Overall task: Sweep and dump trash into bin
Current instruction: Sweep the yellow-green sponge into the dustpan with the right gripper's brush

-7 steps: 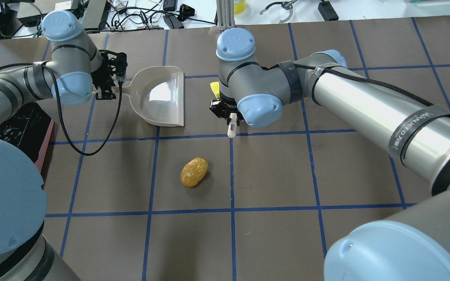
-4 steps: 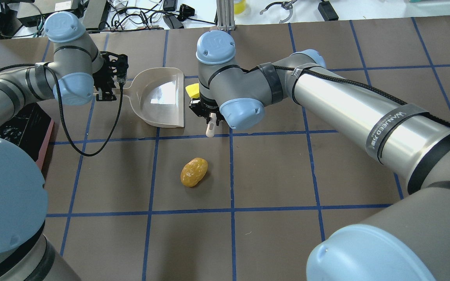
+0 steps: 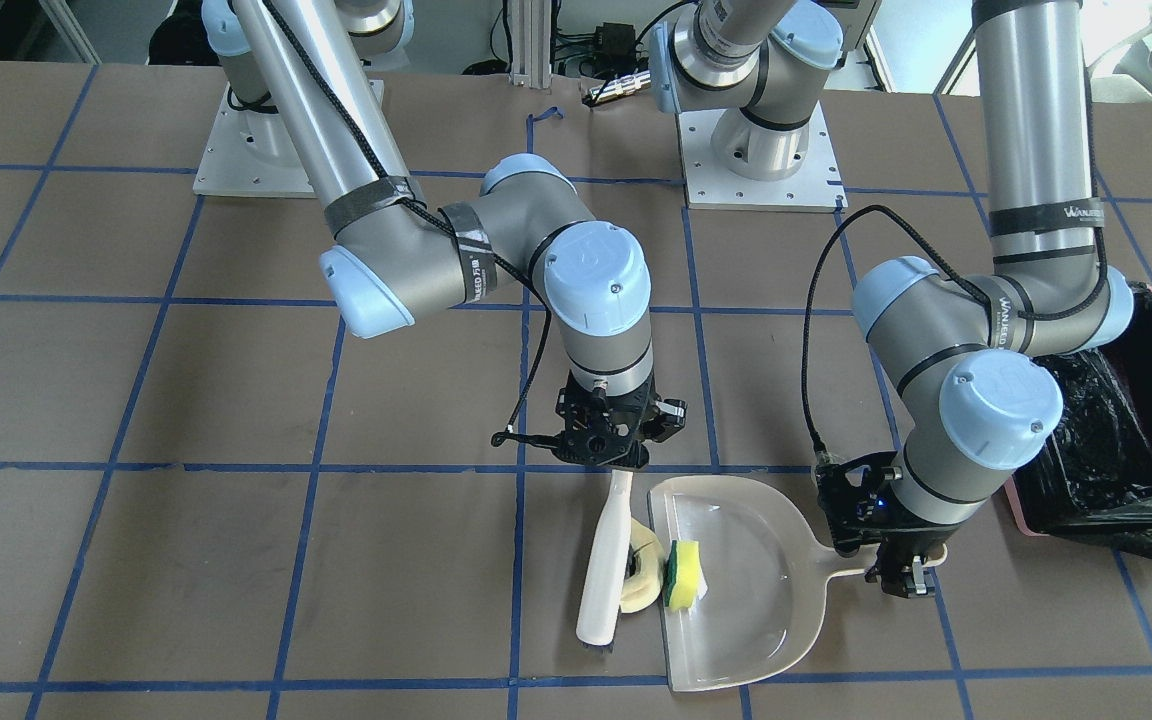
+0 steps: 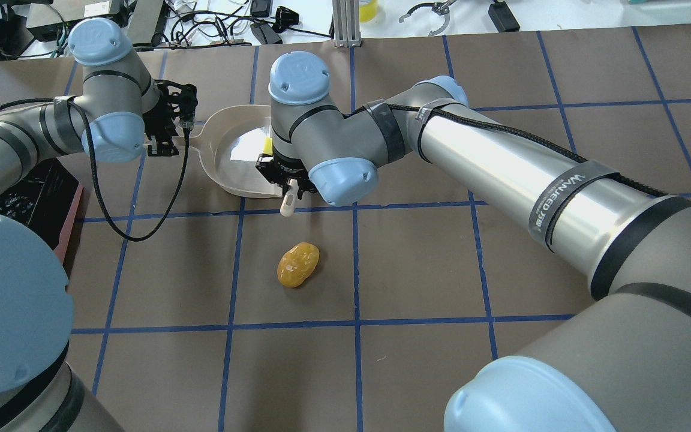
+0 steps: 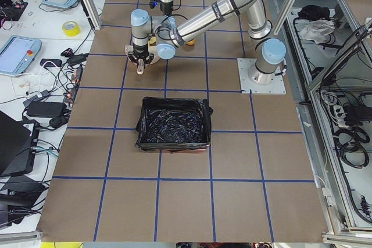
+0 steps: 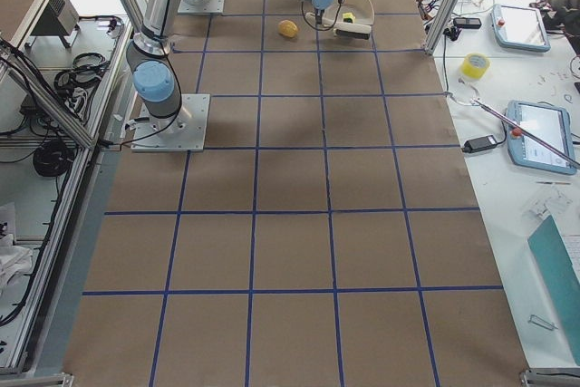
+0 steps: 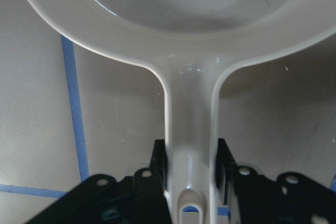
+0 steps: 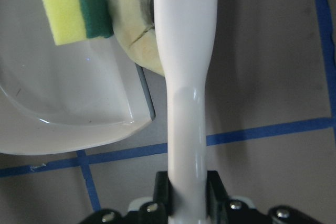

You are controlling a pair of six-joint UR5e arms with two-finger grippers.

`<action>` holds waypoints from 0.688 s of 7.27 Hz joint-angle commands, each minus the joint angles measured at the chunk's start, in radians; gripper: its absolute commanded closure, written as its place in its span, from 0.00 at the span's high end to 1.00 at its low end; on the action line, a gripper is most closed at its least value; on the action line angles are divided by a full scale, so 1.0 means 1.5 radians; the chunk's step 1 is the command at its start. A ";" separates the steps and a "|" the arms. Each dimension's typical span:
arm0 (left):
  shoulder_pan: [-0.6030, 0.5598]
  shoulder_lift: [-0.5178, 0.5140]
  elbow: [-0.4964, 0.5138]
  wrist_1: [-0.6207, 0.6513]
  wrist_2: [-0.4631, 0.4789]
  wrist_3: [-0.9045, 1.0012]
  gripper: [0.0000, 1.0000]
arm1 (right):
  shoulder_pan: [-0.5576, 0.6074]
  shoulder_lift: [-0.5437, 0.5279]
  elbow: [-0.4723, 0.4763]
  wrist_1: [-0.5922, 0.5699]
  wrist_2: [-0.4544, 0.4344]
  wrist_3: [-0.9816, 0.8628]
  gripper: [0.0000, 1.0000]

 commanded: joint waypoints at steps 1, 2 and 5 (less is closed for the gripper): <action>0.000 0.002 0.000 0.000 0.000 0.000 0.00 | 0.015 0.020 -0.033 -0.008 0.003 0.032 0.00; 0.000 0.003 -0.001 0.000 0.000 0.000 0.00 | 0.025 0.025 -0.047 -0.008 0.010 0.053 0.00; 0.000 0.001 -0.001 0.001 0.000 -0.005 0.00 | 0.061 0.027 -0.076 -0.007 0.036 0.124 0.00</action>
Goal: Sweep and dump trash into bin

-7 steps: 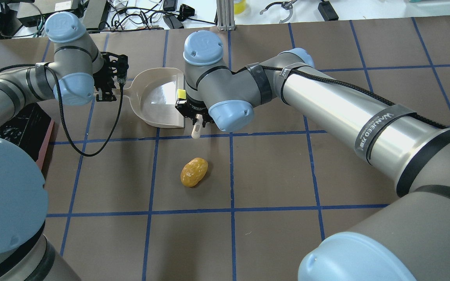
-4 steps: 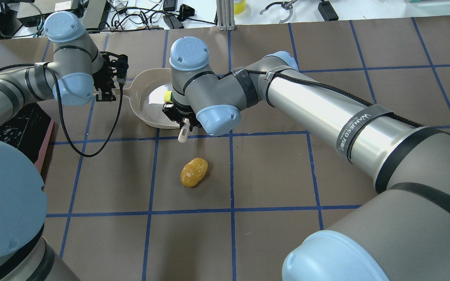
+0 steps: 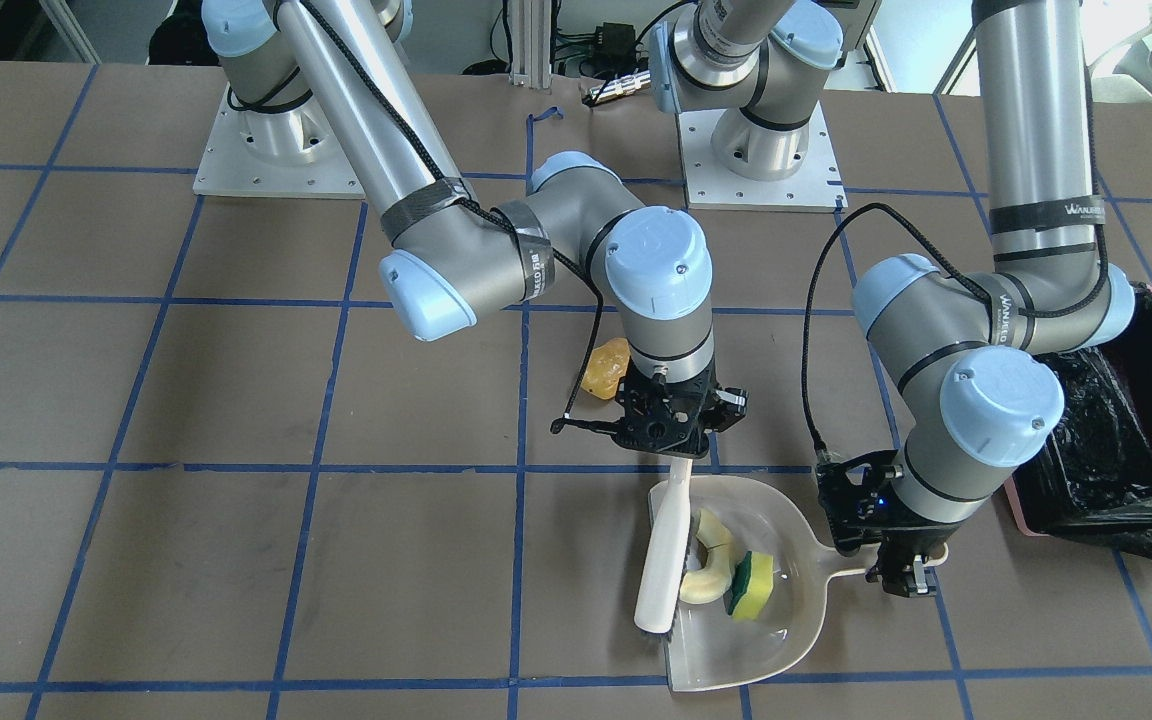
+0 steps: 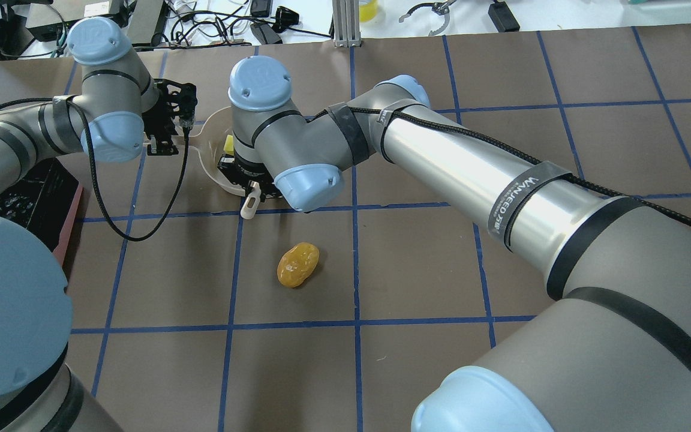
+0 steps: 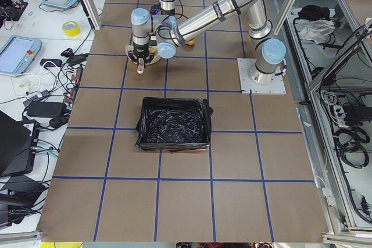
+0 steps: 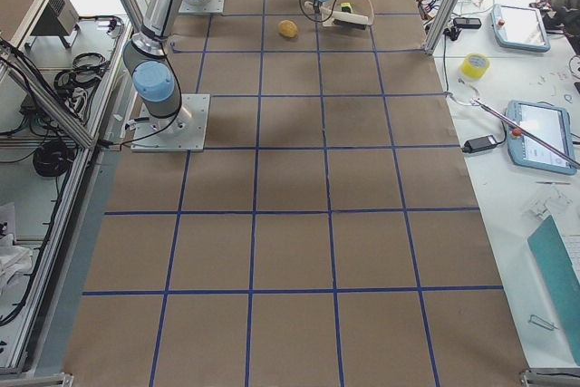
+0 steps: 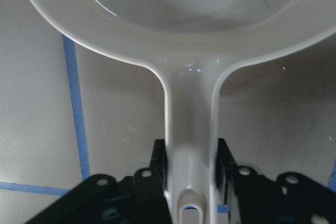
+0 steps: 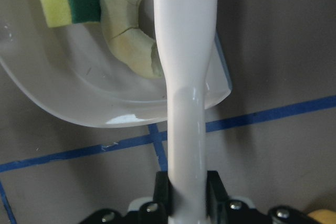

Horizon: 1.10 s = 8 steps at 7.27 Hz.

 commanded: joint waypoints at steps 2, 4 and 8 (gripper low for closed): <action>0.000 0.001 -0.001 0.000 0.000 0.003 0.00 | 0.006 -0.022 -0.007 0.024 -0.008 0.013 0.00; 0.001 0.010 -0.004 0.002 -0.001 0.007 0.00 | -0.034 -0.072 -0.002 0.133 -0.047 -0.027 0.00; 0.009 0.099 -0.106 0.003 0.033 0.068 0.00 | -0.072 -0.293 0.204 0.258 -0.100 -0.083 0.00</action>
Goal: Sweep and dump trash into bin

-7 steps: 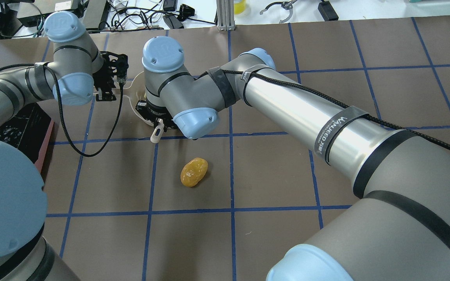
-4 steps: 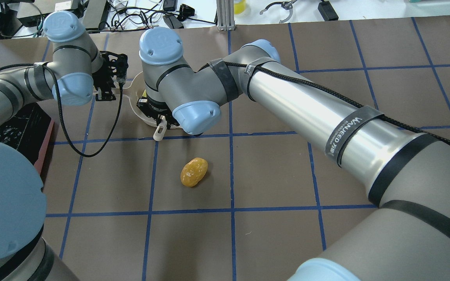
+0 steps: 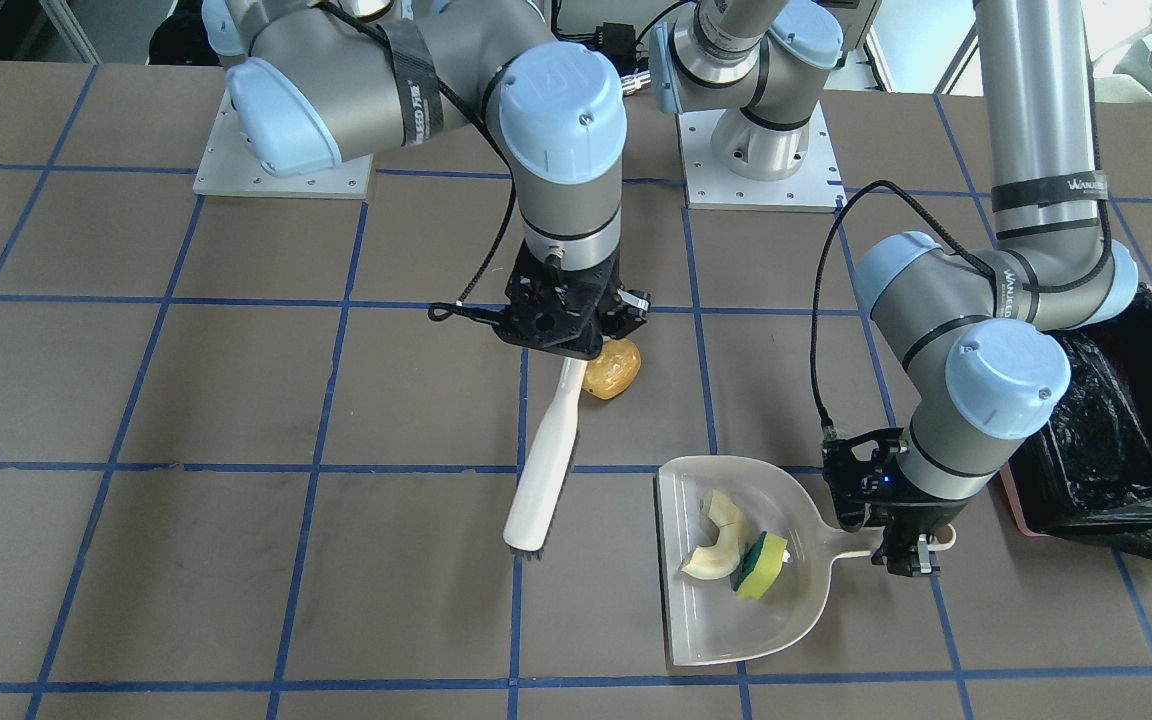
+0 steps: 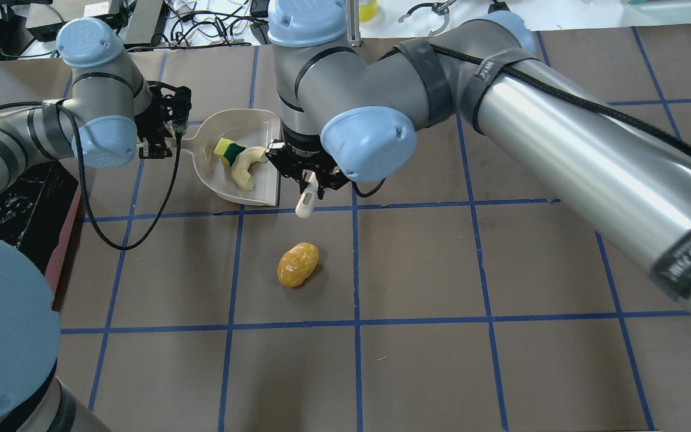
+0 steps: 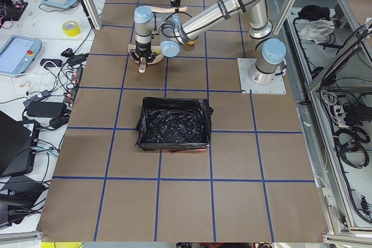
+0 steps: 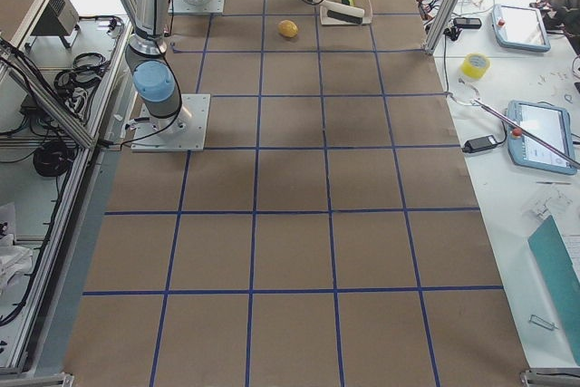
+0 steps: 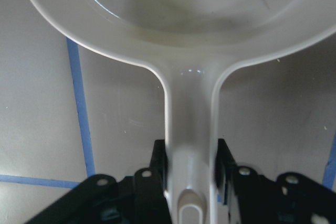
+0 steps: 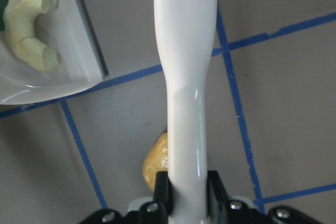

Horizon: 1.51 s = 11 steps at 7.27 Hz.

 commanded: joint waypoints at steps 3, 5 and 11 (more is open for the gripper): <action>0.021 0.220 -0.255 0.026 0.043 0.058 0.00 | 0.004 -0.218 0.319 -0.115 -0.016 0.032 0.00; 0.022 0.283 -0.357 0.078 0.042 0.057 0.00 | 0.078 -0.189 0.356 -0.207 -0.025 0.098 0.00; 0.012 0.283 -0.383 0.109 0.045 0.057 0.00 | 0.159 -0.064 0.350 -0.334 -0.018 0.110 0.00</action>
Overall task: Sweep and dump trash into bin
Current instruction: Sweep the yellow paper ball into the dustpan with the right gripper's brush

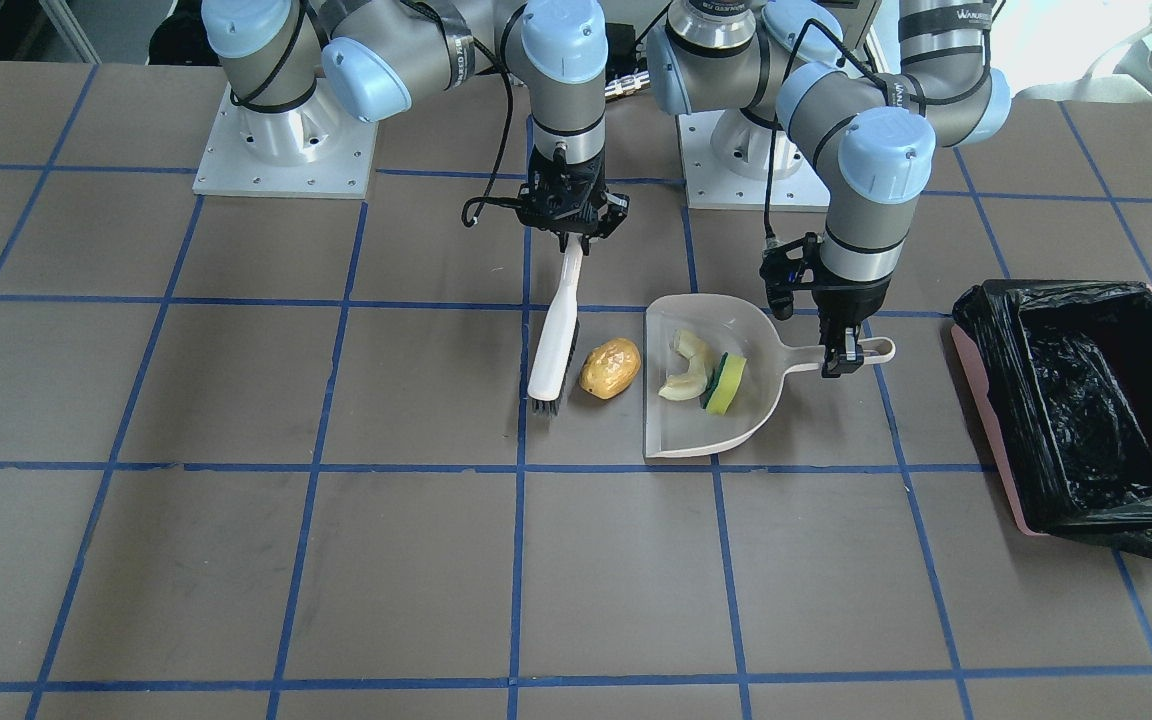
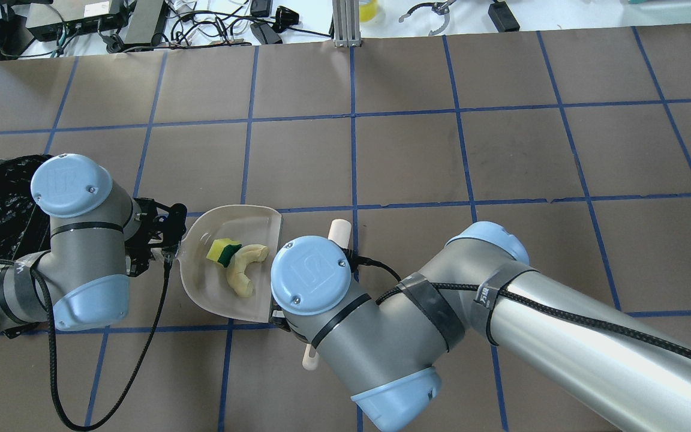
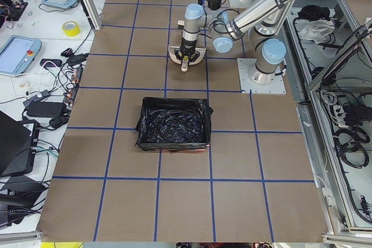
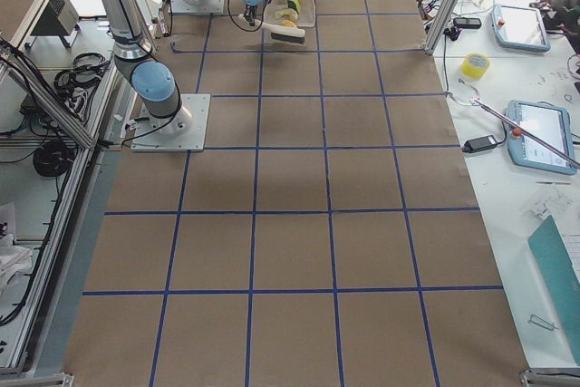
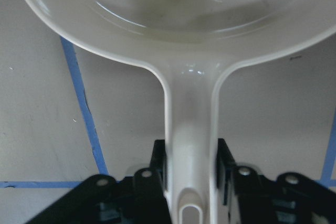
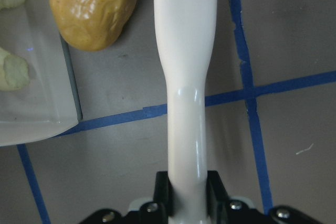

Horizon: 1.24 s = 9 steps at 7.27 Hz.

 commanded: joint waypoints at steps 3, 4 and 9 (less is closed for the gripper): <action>-0.001 -0.002 0.008 -0.001 0.003 0.001 0.00 | 0.042 0.098 -0.088 -0.044 0.001 0.060 0.00; -0.001 -0.002 0.008 -0.002 0.003 0.001 0.00 | 0.058 0.123 -0.114 -0.046 0.001 0.081 0.00; 0.003 0.000 0.012 0.001 -0.002 0.001 0.00 | 0.101 0.165 -0.185 -0.071 0.023 0.176 0.00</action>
